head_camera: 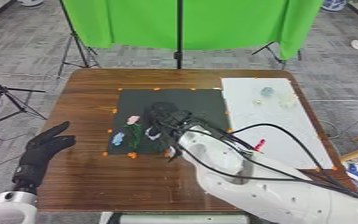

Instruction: Arrange flowers

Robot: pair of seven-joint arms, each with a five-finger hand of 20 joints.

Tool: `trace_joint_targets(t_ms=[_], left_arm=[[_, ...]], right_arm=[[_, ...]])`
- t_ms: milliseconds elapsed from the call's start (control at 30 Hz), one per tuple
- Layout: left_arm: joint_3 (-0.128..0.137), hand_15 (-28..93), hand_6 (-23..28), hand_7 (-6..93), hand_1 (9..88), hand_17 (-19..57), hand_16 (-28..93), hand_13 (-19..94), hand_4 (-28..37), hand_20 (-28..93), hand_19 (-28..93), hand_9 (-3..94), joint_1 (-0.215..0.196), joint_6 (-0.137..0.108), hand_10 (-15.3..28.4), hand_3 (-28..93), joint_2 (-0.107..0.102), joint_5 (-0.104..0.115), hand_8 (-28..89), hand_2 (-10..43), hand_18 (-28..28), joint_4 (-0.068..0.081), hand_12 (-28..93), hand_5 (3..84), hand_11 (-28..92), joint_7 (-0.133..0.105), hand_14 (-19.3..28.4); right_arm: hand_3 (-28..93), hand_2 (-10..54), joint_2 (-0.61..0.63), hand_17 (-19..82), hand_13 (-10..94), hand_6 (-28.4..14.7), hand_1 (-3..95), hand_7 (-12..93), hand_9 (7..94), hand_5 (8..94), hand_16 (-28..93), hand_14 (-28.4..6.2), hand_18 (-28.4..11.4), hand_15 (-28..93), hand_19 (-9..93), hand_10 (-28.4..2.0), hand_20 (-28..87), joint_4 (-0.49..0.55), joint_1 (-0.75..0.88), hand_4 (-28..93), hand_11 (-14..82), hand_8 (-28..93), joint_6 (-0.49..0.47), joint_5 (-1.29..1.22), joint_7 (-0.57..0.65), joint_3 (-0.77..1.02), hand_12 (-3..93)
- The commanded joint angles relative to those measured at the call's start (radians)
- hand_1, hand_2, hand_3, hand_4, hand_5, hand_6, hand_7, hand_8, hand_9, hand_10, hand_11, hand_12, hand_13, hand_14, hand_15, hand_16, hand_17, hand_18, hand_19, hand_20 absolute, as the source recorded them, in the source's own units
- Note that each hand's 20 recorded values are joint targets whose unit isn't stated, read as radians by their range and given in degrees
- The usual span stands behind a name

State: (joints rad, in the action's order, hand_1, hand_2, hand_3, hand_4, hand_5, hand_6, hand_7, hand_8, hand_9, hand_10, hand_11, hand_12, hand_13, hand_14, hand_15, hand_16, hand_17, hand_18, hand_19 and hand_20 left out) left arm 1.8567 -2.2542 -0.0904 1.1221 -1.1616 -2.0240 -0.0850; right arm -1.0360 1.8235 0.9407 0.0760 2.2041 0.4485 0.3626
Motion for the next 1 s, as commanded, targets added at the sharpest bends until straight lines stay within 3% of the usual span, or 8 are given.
trace_joint_targets(t_ms=[33, 267, 1000], left_arm=[[-0.006, 23, 2.6, 10.2, 34.6, 5.5, -1, 38, -4.9, 17, 19, 47.4, -0.001, 0.005, 14.3, 70, 0.007, -0.004, -7, 6.9, 16.5, 0.005, 12, 40.7, 22, -0.002, 18.9], [-0.011, 23, 2.6, 10.1, 34.6, 5.5, -1, 38, -4.9, 16, 19, 47.3, 0.005, 0.006, 14.3, 70, 0.003, -0.005, -7, 6.7, 16.5, 0.007, 12, 40.7, 22, -0.002, 18.9], [-0.008, 23, 2.6, 9.9, 34.3, 5.4, -1, 38, -5.0, 16, 19, 47.3, 0.004, 0.014, 14.4, 70, 0.003, -0.005, -7, 6.0, 16.5, 0.007, 12, 40.6, 22, 0.002, 18.9]], right_arm=[[-28, -9.5, -0.101, 66, 94, -0.8, 93.1, 28, 92.4, 78.1, 37, 0.8, -12.4, 57, 93, -8.3, 55, -0.132, -0.103, 43, 14.2, 24, 0.012, -0.007, 0.005, -0.02, 47.9], [-28, -9.5, -0.134, 66, 94, -0.8, 91.3, 27, 91.6, 77.4, 37, 0.7, -12.3, 57, 93, -8.4, 56, -0.194, -0.118, 45, 13.9, 23, -0.034, -0.014, 0.008, -0.045, 48.2], [-28, -9.5, -0.128, 64, 92, -1.0, 85.0, 24, 87.4, 73.9, 39, -0.2, -13.4, 57, 93, -8.3, 57, -0.228, -0.115, 46, 12.3, 19, -0.119, 0.005, 0.01, -0.063, 47.8]])
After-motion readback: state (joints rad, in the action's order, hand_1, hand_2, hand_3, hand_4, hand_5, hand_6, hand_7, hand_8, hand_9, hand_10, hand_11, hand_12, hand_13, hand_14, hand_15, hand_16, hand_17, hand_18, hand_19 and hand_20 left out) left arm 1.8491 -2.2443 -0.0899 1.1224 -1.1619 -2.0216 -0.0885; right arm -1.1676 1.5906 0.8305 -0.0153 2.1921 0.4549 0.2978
